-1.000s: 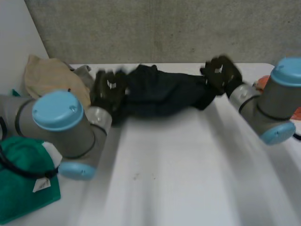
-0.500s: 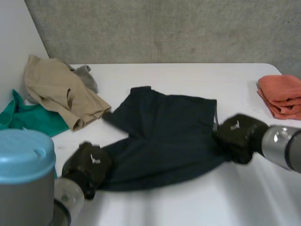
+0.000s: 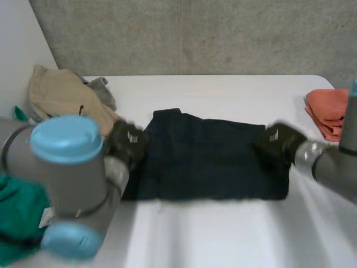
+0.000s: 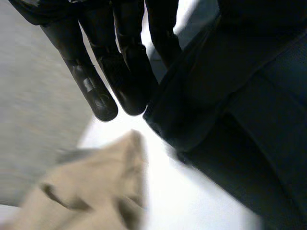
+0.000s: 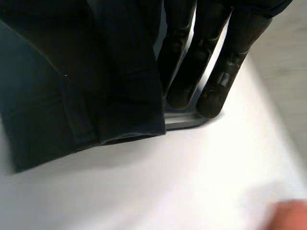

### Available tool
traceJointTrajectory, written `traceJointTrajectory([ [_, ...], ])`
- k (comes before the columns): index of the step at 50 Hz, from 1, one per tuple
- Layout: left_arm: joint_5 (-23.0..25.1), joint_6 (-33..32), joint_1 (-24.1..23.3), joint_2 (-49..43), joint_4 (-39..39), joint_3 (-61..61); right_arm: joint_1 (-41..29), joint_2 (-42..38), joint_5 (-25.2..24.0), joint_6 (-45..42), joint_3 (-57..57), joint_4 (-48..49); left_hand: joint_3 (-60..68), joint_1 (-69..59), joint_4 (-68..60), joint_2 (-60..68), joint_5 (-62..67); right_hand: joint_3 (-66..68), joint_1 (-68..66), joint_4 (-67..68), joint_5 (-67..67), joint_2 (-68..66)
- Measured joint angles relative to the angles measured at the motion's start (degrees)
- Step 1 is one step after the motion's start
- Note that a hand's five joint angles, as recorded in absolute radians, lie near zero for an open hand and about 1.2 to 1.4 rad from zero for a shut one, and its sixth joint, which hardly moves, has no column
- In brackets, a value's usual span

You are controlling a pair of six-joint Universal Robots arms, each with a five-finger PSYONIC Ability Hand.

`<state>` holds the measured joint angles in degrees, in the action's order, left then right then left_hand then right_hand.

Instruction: Fold the laundry.

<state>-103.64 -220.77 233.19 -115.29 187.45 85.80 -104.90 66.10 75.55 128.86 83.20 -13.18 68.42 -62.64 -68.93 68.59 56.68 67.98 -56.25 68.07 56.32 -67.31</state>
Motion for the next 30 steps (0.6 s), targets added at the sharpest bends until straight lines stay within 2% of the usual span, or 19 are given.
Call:
traceJointTrajectory([
  [4, 0.36, -3.96, 2.38, -5.77, 6.4, -11.39, -0.15, -3.47, 2.39, 2.58, -10.74, 11.48, 0.03, 0.0, 0.0, 0.0, 0.0, 0.0, 0.0, 0.0, 0.0, 0.0],
  [7, 2.1, -5.71, 3.8, -8.5, 14.62, -21.55, -0.65, -4.12, 3.2, 4.16, -17.09, 23.62, 0.09, 0.0, 0.0, 0.0, 0.0, 0.0, 0.0, 0.0, 0.0, 0.0],
  [8, 2.43, -5.79, 3.94, -8.7, 15.74, -22.6, -0.72, -4.1, 3.24, 4.36, -17.62, 25.22, 0.09, 0.0, 0.0, 0.0, 0.0, 0.0, 0.0, 0.0, 0.0, 0.0],
  [9, 3.98, -5.9, 4.4, -9.15, 20.6, -26.62, -0.98, -3.85, 3.32, 5.04, -19.01, 30.23, 0.09, 0.0, 0.0, 0.0, 0.0, 0.0, 0.0, 0.0, 0.0, 0.0],
  [12, 6.75, -5.5, 4.87, -9.04, 28.49, -31.82, -1.56, -2.46, 3.45, 7.08, -21.24, 43.26, 0.09, 0.0, -0.01, 0.0, 0.37, 0.0, 0.0, 0.0, 0.0, 0.0],
  [15, 8.62, -4.48, 5.1, -8.34, 33.9, -34.86, -1.97, -1.07, 3.49, 9.25, -22.69, 52.69, 0.09, 0.0, -0.01, 0.0, 0.6, 0.0, 0.0, 0.0, 0.3, 0.0],
  [19, 9.16, -2.56, 5.08, -7.4, 35.44, -35.15, -2.22, -0.6, 3.5, 10.72, -24.14, 54.41, 0.09, 0.0, -0.01, 0.0, 0.6, 0.06, 0.0, 0.01, 0.53, 0.0],
  [30, 8.09, 0.75, 4.63, -6.09, 32.16, -20.81, -2.28, -5.37, 3.35, 11.15, -19.91, 43.26, 0.09, 0.0, -0.01, 0.0, 0.6, 0.44, 0.0, 0.01, 0.61, 0.0],
])
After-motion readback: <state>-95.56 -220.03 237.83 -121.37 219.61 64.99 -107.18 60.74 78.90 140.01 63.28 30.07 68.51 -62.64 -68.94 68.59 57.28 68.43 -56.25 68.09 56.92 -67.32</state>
